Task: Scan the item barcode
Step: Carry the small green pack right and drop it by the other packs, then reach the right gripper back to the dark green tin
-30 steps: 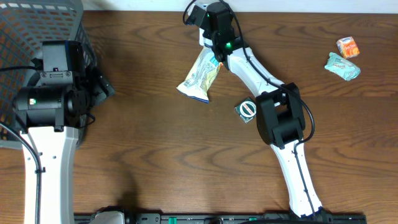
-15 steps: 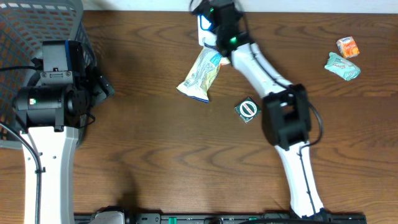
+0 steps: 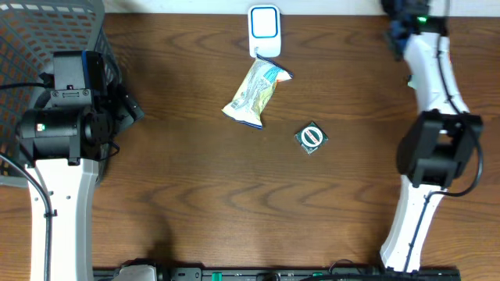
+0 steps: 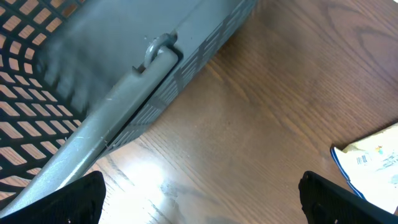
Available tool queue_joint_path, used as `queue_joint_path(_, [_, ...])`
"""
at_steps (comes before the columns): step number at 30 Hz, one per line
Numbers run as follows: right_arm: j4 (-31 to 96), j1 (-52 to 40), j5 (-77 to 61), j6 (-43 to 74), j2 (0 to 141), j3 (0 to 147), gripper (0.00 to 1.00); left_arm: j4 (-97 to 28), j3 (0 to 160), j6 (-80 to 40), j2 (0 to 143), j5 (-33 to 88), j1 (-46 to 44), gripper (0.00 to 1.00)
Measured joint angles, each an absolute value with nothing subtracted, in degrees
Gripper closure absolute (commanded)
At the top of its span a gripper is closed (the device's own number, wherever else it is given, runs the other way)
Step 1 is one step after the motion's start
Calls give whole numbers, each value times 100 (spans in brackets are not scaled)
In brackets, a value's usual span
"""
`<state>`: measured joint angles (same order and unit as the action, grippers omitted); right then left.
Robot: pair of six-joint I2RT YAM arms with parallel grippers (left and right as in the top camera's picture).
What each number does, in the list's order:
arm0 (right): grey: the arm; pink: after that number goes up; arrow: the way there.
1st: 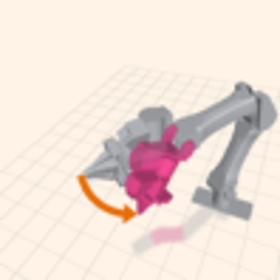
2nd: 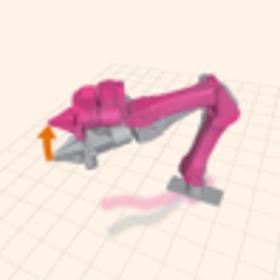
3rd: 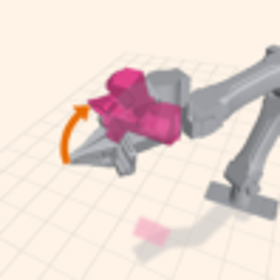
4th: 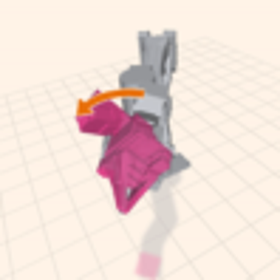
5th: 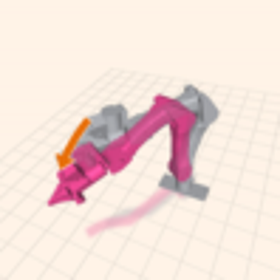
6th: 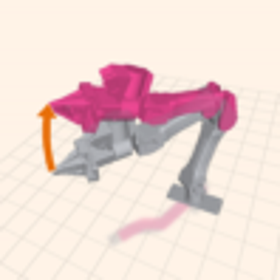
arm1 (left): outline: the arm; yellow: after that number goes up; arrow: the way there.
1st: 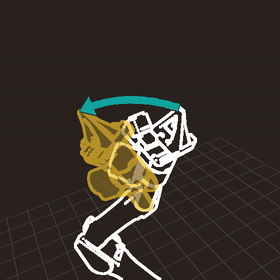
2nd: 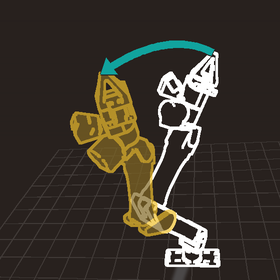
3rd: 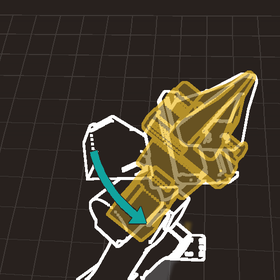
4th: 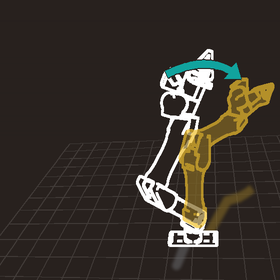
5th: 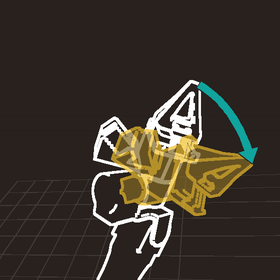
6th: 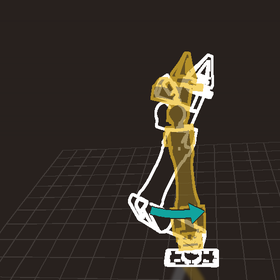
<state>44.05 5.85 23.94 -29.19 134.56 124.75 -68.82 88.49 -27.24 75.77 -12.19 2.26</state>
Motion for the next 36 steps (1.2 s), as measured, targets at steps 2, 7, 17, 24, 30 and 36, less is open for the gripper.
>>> queue_joint_path(2, [4506,819,2394,-2759,13456,12414,16,-6879,8849,-2724,7577,-1219,226,2])
queue_joint_path(7, [4731,1273,2237,-2383,13456,12326,1,-6882,8849,-2724,7577,-1219,226,2])
queue_joint_path(17, [5201,1288,-178,-1614,13456,12322,1,-6882,8849,-2727,7577,-1219,226,2])
queue_joint_path(24, [6506,819,-3470,-891,13456,12313,1,-6882,8849,-2724,7577,-1219,226,2])
queue_joint_path(30, [7312,141,-3813,-790,13458,12274,1,-6886,8849,-2727,7577,-1219,226,2])
queue_joint_path(36, [7210,-952,-3267,-775,13458,12171,1,-6882,8849,-2727,7577,-1219,226,2])
